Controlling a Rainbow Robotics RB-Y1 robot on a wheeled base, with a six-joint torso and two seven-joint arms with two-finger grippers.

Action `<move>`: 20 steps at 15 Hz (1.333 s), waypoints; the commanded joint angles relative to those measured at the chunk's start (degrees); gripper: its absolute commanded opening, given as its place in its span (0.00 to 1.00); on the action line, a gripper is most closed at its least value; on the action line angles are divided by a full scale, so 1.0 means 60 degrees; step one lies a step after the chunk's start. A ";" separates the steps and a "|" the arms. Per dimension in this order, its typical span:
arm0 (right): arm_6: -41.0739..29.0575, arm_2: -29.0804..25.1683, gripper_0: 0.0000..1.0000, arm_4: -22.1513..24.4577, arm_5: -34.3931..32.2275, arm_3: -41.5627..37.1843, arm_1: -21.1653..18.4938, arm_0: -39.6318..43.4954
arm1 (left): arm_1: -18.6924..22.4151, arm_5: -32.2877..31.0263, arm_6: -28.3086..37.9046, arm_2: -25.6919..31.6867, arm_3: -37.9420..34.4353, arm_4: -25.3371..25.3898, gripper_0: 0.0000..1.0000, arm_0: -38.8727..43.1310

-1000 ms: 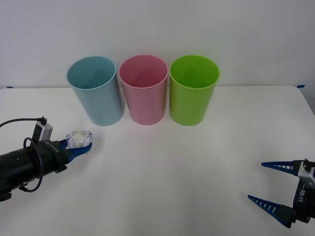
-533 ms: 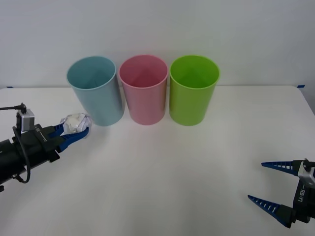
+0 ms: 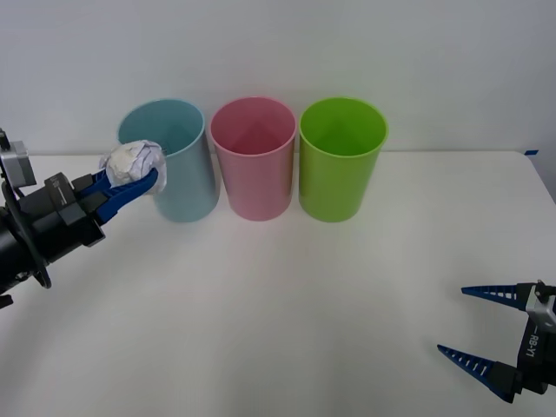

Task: Put cans in the blue bin and PET bottles in the pink bin and trash in the green bin.

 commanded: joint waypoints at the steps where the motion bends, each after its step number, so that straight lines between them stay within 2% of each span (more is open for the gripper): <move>1: 0.0000 0.0000 1.00 0.0000 0.0000 0.0000 0.0000 0.0000 | 0.0012 0.0904 -0.0015 0.0287 -0.0887 0.0106 0.00 -0.0033; 4: 0.0000 0.0000 1.00 0.0000 0.0000 0.0000 0.0000 0.0000 | -0.0003 0.2208 0.0132 0.0170 -0.1707 -0.0041 0.00 -0.0604; 6: 0.0000 0.0000 1.00 0.0000 0.0000 0.0000 0.0000 0.0000 | 0.0012 0.3131 0.0176 -0.0533 -0.1927 0.0120 0.00 -0.1425; 13: 0.0000 0.0000 1.00 0.0000 0.0000 0.0000 0.0000 0.0000 | 0.0012 0.5313 0.0396 -0.2349 -0.2117 0.0457 0.00 -0.3812; 15: 0.0000 0.0000 1.00 0.0000 0.0000 0.0000 0.0000 0.0000 | 0.0012 0.5914 0.0557 -0.3067 -0.1927 0.0589 0.00 -0.4677; 20: 0.0000 0.0000 1.00 0.0000 0.0000 0.0000 0.0000 0.0000 | -0.0296 0.6251 0.0923 -0.4591 -0.0565 0.1014 0.00 -0.6932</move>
